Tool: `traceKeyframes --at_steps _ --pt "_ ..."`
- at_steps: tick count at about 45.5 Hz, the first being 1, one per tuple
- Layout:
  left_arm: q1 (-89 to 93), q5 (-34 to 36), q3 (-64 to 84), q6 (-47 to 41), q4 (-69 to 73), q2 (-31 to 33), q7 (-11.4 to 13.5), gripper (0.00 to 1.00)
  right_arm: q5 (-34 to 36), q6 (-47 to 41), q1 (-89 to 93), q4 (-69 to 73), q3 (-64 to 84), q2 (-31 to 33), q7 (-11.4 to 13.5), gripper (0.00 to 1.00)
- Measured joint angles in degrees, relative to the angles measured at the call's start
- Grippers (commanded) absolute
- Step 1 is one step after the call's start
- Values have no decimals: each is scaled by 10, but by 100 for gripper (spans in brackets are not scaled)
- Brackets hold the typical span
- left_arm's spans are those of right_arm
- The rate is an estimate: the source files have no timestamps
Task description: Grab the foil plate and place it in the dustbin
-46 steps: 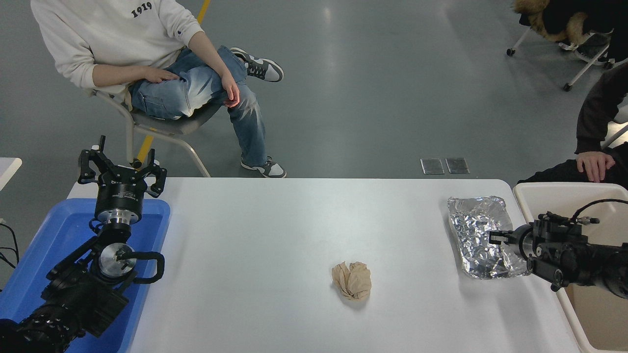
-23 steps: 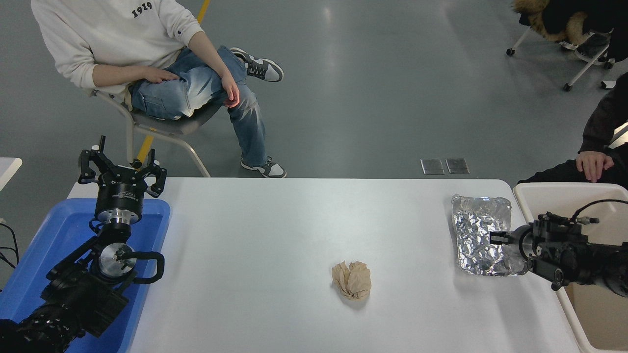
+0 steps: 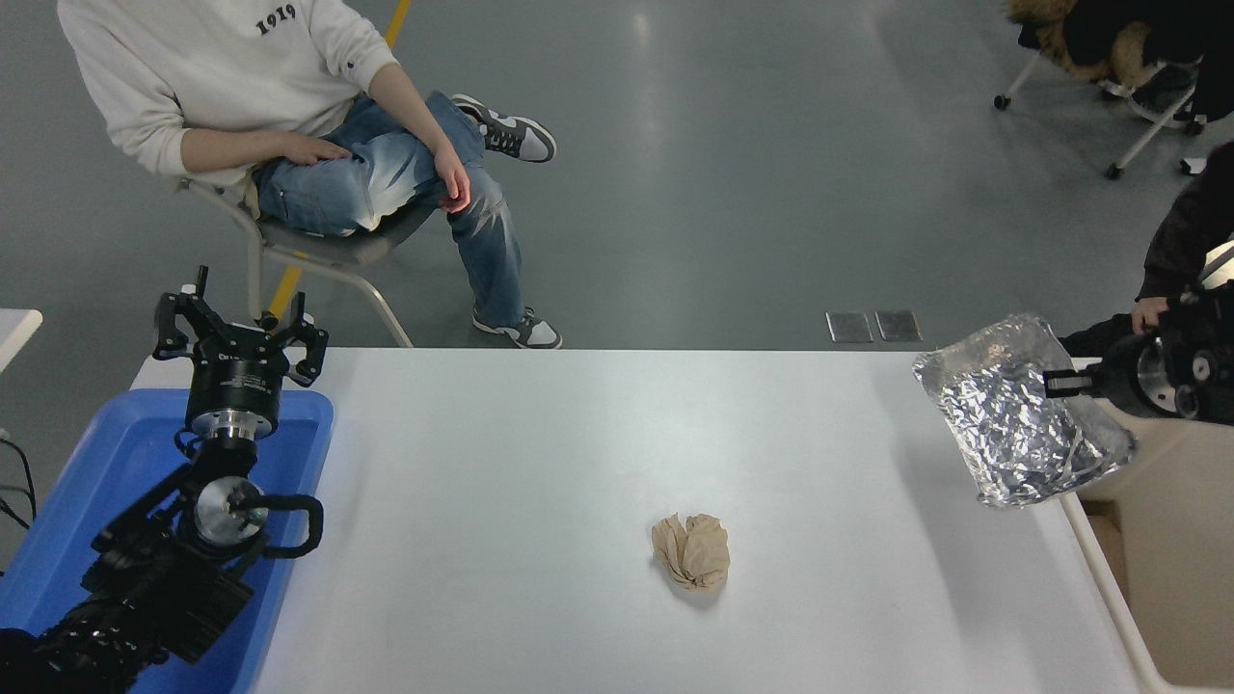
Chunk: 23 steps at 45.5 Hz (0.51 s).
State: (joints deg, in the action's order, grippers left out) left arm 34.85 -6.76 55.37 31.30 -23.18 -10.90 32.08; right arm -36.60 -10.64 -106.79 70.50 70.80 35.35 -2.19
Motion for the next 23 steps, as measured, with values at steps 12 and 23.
traceKeyframes --at_steps 12,23 --pt "0 0 0 0 0 0 0 99 29 -173 -196 57 49 -1 -40 0" --pt "0 0 0 0 0 0 0 99 37 -232 -263 69 72 -6 -51 0"
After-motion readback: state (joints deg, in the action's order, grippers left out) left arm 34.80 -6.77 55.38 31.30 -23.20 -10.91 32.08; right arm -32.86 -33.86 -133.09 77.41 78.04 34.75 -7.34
